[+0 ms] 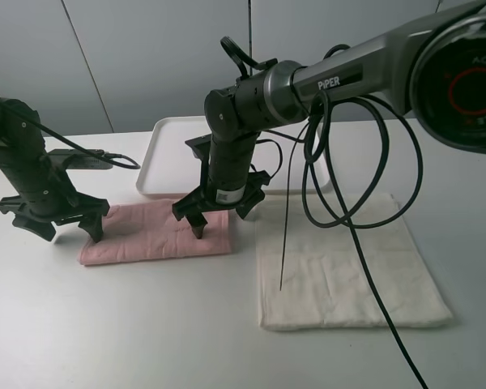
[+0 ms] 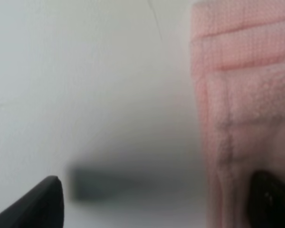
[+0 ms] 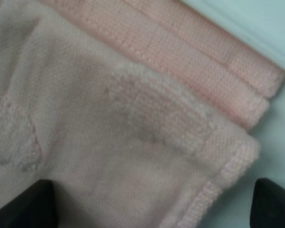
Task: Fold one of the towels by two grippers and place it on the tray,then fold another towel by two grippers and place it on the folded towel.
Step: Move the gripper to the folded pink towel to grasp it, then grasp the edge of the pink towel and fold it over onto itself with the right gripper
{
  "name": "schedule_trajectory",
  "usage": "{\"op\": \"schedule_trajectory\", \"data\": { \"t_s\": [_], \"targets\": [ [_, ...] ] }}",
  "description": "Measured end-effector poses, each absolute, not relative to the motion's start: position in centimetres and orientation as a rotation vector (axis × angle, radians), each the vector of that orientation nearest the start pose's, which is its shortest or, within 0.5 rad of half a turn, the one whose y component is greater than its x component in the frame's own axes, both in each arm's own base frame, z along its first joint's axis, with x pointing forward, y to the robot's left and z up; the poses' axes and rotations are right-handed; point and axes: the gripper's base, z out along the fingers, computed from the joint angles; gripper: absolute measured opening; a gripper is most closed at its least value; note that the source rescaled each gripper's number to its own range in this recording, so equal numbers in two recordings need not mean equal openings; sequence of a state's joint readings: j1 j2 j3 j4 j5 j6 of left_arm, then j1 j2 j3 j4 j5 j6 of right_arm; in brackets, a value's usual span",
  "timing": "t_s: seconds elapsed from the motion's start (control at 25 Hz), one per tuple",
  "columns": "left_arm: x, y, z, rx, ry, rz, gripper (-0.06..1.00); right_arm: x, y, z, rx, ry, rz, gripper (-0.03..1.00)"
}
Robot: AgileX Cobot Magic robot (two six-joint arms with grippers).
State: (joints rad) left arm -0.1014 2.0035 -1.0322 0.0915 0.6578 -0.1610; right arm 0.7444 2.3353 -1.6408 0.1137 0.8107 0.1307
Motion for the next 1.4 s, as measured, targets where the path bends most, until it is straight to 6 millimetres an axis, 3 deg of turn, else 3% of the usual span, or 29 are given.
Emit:
{"op": "schedule_trajectory", "data": {
  "t_s": [0.16,0.28,0.48,0.96,1.28,1.4],
  "targets": [
    [33.1,-2.9,9.2,0.019,3.104,0.082,1.00,33.1,31.5,8.5,-0.811,2.916,0.225,0.71],
    [33.1,-2.9,9.2,0.019,3.104,0.082,1.00,33.1,31.5,8.5,-0.815,2.914,0.230,0.50],
    [33.1,-2.9,9.2,0.019,3.104,0.082,1.00,32.9,31.7,8.4,-0.827,2.916,0.253,0.06],
    [33.1,-2.9,9.2,0.016,3.105,0.080,1.00,32.3,32.4,8.9,-0.927,2.886,0.313,0.06],
    [33.1,-2.9,9.2,0.014,3.105,0.078,1.00,31.3,33.3,14.0,-0.980,2.763,0.375,0.06],
    [33.1,-2.9,9.2,0.014,3.105,0.078,1.00,31.1,33.3,14.8,-0.980,2.766,0.404,0.06]
  ]
}}
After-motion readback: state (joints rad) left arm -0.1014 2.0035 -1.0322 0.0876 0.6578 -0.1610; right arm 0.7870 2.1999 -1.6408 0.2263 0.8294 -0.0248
